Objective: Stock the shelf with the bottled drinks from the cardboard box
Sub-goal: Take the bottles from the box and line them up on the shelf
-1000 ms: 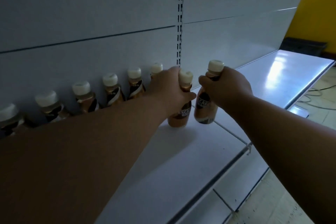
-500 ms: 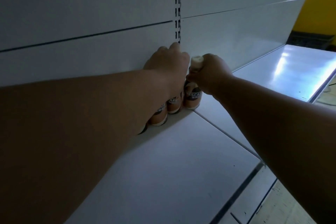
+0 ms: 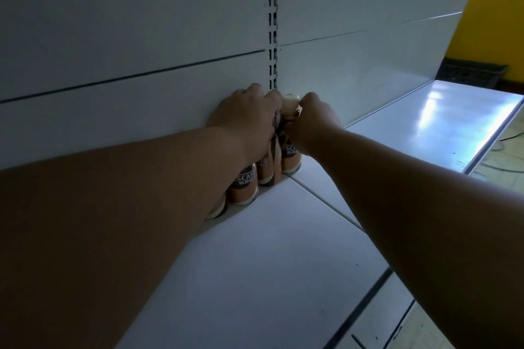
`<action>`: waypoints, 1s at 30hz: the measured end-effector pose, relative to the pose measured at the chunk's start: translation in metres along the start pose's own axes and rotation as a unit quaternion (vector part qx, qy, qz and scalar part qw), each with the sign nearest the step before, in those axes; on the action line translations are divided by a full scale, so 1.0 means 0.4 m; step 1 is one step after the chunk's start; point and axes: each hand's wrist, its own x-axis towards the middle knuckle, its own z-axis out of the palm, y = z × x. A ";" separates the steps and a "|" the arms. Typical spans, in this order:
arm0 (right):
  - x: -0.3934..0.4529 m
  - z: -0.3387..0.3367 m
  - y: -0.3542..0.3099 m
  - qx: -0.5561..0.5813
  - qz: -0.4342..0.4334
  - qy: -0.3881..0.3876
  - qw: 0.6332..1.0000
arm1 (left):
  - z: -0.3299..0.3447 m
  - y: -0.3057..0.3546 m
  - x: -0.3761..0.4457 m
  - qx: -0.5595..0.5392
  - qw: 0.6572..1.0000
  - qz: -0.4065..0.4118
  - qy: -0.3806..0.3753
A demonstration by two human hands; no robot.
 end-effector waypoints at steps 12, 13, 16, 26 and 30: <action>-0.271 -0.020 -0.238 -0.050 -0.230 -0.004 0.972 | -0.300 -0.133 -0.266 0.071 0.996 -0.003 -0.047; -0.304 -0.015 -0.276 -0.048 -0.247 -0.016 0.968 | -0.333 -0.152 -0.309 0.074 0.996 -0.015 -0.044; -0.402 -0.005 -0.375 -0.044 -0.276 -0.038 0.959 | -0.418 -0.196 -0.443 0.061 0.995 -0.062 -0.041; -0.632 0.008 -0.562 -0.055 -0.343 -0.085 0.934 | -0.571 -0.286 -0.731 0.023 0.984 -0.172 -0.035; -0.654 0.043 -0.547 -0.043 -0.345 -0.092 0.933 | -0.538 -0.313 -0.772 0.020 0.978 -0.200 -0.048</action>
